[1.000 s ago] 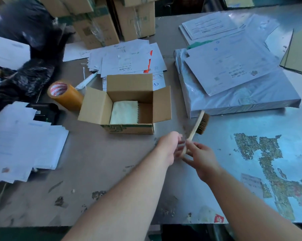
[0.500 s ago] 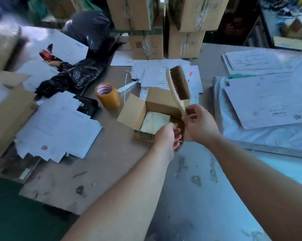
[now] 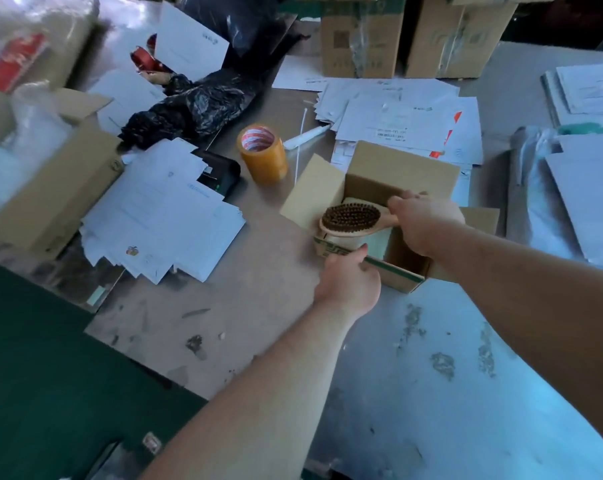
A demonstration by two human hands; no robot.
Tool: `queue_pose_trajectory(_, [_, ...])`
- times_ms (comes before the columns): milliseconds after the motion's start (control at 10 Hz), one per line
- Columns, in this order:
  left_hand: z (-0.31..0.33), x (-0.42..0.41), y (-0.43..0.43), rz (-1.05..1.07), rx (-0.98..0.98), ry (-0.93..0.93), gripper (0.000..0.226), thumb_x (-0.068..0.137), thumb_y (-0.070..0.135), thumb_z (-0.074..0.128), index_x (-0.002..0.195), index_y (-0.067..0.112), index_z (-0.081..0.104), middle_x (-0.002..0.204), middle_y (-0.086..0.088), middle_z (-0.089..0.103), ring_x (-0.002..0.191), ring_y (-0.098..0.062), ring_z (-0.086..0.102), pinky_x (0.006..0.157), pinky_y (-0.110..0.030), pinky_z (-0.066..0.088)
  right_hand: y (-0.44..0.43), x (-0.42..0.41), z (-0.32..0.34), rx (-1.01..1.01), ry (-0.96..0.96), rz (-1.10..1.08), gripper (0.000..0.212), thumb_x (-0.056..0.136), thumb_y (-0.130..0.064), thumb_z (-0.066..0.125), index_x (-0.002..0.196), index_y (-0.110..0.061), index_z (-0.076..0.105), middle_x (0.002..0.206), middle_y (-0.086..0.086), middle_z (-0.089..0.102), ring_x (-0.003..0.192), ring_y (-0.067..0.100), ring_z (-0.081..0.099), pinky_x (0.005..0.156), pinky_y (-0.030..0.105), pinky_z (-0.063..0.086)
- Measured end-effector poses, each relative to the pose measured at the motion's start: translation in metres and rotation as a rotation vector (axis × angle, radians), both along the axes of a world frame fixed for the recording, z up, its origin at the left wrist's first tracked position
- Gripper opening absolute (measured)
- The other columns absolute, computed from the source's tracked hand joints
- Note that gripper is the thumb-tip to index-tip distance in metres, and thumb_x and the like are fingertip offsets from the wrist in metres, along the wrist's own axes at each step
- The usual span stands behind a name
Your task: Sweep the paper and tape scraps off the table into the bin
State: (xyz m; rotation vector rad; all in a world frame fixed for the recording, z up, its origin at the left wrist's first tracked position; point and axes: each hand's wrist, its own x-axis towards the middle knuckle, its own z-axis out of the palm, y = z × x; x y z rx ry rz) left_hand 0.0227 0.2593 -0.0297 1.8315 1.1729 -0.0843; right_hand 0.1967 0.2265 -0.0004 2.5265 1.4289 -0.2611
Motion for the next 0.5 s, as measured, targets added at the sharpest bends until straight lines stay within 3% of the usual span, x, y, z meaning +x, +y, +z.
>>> queue_pose_trajectory(100, [-0.001, -0.001, -0.001, 0.021, 0.035, 0.003, 0.068, 0.081, 0.039, 0.039, 0.145, 0.034, 0.059, 0.148, -0.004, 0.057, 0.135, -0.027, 0.054, 0.114, -0.046, 0.044, 0.0, -0.001, -0.006, -0.042, -0.003, 0.02, 0.032, 0.094, -0.009, 0.056, 0.123, -0.023, 0.054, 0.123, 0.003, 0.058, 0.112, 0.03, 0.06, 0.072, 0.041, 0.053])
queue_pose_trajectory(300, [-0.004, 0.0, 0.001, 0.041, 0.036, -0.013, 0.062, 0.084, 0.039, 0.041, 0.143, 0.035, 0.061, 0.146, -0.001, 0.057, 0.131, -0.025, 0.057, 0.114, -0.047, 0.045, 0.007, 0.003, -0.015, -0.089, -0.02, 0.029, 0.034, 0.097, -0.009, 0.054, 0.129, -0.021, 0.056, 0.126, 0.005, 0.059, 0.116, 0.031, 0.06, 0.08, 0.043, 0.053])
queue_pose_trajectory(400, [-0.011, -0.001, 0.001, 0.074, 0.017, -0.057, 0.061, 0.084, 0.039, 0.042, 0.141, 0.036, 0.062, 0.144, 0.003, 0.061, 0.127, -0.019, 0.06, 0.113, -0.044, 0.047, 0.011, 0.003, -0.023, -0.122, -0.015, 0.029, 0.033, 0.099, -0.008, 0.047, 0.126, -0.02, 0.061, 0.126, 0.004, 0.062, 0.116, 0.03, 0.063, 0.076, 0.041, 0.049])
queue_pose_trajectory(500, [-0.023, -0.002, 0.003, 0.111, 0.027, -0.054, 0.06, 0.082, 0.04, 0.041, 0.138, 0.043, 0.062, 0.129, 0.005, 0.069, 0.107, -0.023, 0.07, 0.102, -0.047, 0.055, 0.011, 0.002, -0.035, -0.161, -0.024, 0.001, 0.032, 0.099, -0.007, 0.046, 0.12, -0.02, 0.067, 0.124, 0.003, 0.067, 0.113, 0.029, 0.066, 0.074, 0.038, 0.046])
